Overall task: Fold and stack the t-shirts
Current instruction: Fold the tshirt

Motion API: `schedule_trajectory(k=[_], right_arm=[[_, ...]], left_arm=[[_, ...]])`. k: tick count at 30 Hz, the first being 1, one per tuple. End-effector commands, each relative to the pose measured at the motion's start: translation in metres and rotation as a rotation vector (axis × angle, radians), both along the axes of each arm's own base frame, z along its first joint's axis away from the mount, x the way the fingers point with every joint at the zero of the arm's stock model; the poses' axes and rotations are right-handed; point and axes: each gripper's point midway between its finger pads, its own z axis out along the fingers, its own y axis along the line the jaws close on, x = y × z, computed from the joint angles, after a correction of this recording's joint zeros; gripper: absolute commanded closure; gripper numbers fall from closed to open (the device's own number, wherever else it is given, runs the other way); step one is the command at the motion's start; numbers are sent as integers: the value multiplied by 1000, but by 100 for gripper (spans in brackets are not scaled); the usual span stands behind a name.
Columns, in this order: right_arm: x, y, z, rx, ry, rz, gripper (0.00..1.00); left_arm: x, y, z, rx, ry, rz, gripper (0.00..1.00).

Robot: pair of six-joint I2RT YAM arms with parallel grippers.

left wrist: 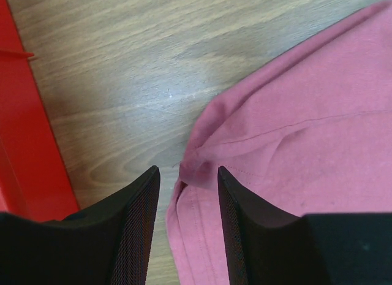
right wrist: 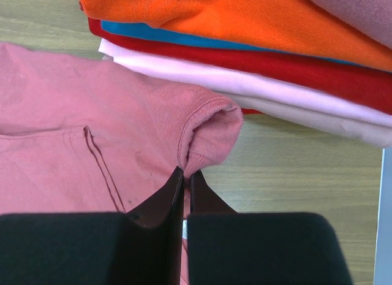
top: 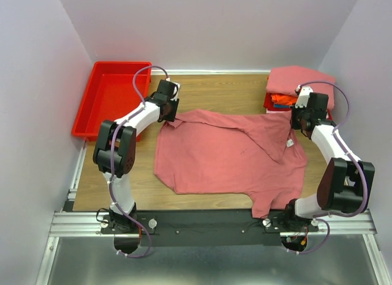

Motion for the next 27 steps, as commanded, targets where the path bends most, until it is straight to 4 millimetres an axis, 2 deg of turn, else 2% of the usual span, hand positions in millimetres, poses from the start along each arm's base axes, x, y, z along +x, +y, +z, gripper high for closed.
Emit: schedule_trajectory(k=[1,2,5,6,8,9,13,19,23,27], right_arm=[[-2,-1,-3,19,7,-8,90],[-2,0,-3,22,8,-5,90],[-1,-2,-2,21,5,-10,90],[-1,-1,-2,24,5,-9,90],[-2,-2,-2,23,3,-10,90],[-2,-2,-1,23,2,-10,90],[-2,-2,-2,26,3,-10,90],[-2,-3,-2,25,3,-13,90],[-3,-2,-2,27,4,-11,90],[-3,-2,-3,28,7,-8,90]], left_arm=[[-5,-2,-12,-8,61,-32,50],[-6,-3,-13,-8,64,-35,50],[-5,-5,-15,-18,73,-45,60],[-6,-7,-19,-23,84,-49,68],[-5,-8,-21,-26,90,-54,76],[-5,-8,-21,-26,92,-55,85],[3,-5,-11,-14,55,-33,99],[28,-4,24,3,-51,-11,100],[40,-3,29,22,-74,-7,100],[49,-2,22,47,-74,-7,100]])
